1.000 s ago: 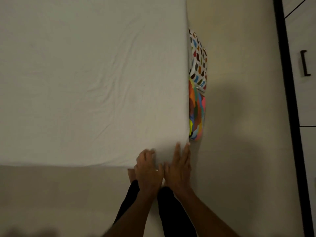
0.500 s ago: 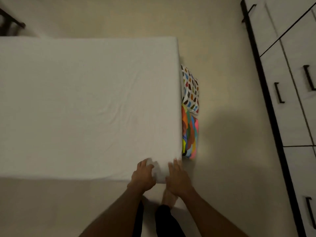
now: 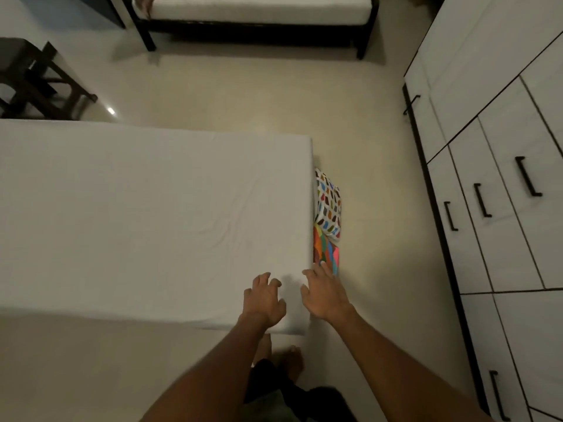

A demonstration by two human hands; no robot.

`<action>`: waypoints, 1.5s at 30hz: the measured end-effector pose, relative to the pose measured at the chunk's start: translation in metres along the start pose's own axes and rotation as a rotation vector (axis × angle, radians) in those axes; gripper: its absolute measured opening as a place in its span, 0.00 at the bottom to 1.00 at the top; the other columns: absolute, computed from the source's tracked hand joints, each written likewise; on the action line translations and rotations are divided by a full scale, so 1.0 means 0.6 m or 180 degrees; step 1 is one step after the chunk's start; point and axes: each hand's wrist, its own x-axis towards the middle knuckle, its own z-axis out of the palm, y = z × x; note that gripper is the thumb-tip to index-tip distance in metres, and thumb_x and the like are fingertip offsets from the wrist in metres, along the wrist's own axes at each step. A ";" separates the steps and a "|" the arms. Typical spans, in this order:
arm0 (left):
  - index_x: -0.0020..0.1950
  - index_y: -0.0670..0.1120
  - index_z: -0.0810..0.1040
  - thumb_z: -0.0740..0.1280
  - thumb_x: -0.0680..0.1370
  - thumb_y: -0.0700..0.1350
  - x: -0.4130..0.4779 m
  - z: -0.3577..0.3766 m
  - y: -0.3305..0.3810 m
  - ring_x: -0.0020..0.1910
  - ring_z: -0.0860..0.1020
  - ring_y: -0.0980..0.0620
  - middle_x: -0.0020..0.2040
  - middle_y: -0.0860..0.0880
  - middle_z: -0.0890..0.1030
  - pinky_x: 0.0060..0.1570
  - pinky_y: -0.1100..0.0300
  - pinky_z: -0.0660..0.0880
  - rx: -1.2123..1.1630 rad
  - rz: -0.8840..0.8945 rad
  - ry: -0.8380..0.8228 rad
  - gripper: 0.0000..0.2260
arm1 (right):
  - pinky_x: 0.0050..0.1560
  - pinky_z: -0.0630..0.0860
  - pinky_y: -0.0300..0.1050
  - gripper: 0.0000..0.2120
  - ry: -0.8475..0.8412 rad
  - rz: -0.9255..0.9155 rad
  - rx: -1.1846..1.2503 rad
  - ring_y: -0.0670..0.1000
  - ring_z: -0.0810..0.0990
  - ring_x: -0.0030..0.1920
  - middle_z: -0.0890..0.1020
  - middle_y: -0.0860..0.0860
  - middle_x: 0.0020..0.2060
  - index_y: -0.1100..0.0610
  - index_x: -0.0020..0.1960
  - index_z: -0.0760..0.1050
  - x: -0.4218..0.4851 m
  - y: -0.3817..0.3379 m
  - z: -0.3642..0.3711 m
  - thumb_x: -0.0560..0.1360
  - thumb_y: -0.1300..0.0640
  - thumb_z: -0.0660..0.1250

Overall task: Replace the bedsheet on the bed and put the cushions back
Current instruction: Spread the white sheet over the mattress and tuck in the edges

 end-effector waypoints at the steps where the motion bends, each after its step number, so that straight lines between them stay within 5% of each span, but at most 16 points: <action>1: 0.77 0.51 0.67 0.63 0.82 0.54 -0.002 -0.011 0.005 0.82 0.56 0.46 0.83 0.47 0.57 0.76 0.44 0.63 -0.0027 0.0019 0.0033 0.24 | 0.81 0.59 0.58 0.25 0.0036 -0.0045 -0.0024 0.58 0.55 0.82 0.65 0.53 0.80 0.51 0.79 0.65 -0.002 -0.003 -0.014 0.85 0.44 0.56; 12: 0.79 0.51 0.64 0.61 0.82 0.55 0.065 -0.090 0.046 0.82 0.55 0.46 0.83 0.47 0.57 0.76 0.43 0.62 -0.0139 -0.0373 0.0297 0.25 | 0.80 0.59 0.61 0.27 0.0142 -0.0332 -0.0164 0.59 0.56 0.82 0.64 0.55 0.80 0.50 0.77 0.66 0.076 0.055 -0.136 0.81 0.43 0.52; 16: 0.81 0.49 0.60 0.60 0.83 0.55 0.121 -0.103 0.131 0.82 0.54 0.45 0.84 0.46 0.54 0.76 0.42 0.61 -0.0301 -0.0753 0.0557 0.28 | 0.82 0.52 0.58 0.27 0.0087 -0.0713 -0.0355 0.59 0.52 0.83 0.58 0.56 0.82 0.53 0.80 0.61 0.155 0.132 -0.220 0.83 0.45 0.53; 26: 0.82 0.49 0.59 0.59 0.83 0.57 0.175 -0.134 0.386 0.82 0.53 0.45 0.84 0.46 0.53 0.77 0.42 0.59 -0.0936 -0.1323 0.0919 0.28 | 0.81 0.54 0.58 0.28 0.0051 -0.1439 -0.0860 0.59 0.53 0.82 0.61 0.57 0.81 0.56 0.79 0.63 0.252 0.296 -0.448 0.83 0.45 0.52; 45: 0.82 0.48 0.58 0.57 0.85 0.56 0.379 -0.187 0.374 0.82 0.54 0.45 0.84 0.46 0.54 0.77 0.41 0.59 -0.1885 -0.2241 0.1224 0.28 | 0.80 0.54 0.53 0.28 -0.0515 -0.2454 -0.1651 0.56 0.51 0.83 0.58 0.55 0.82 0.54 0.82 0.57 0.521 0.254 -0.553 0.85 0.44 0.52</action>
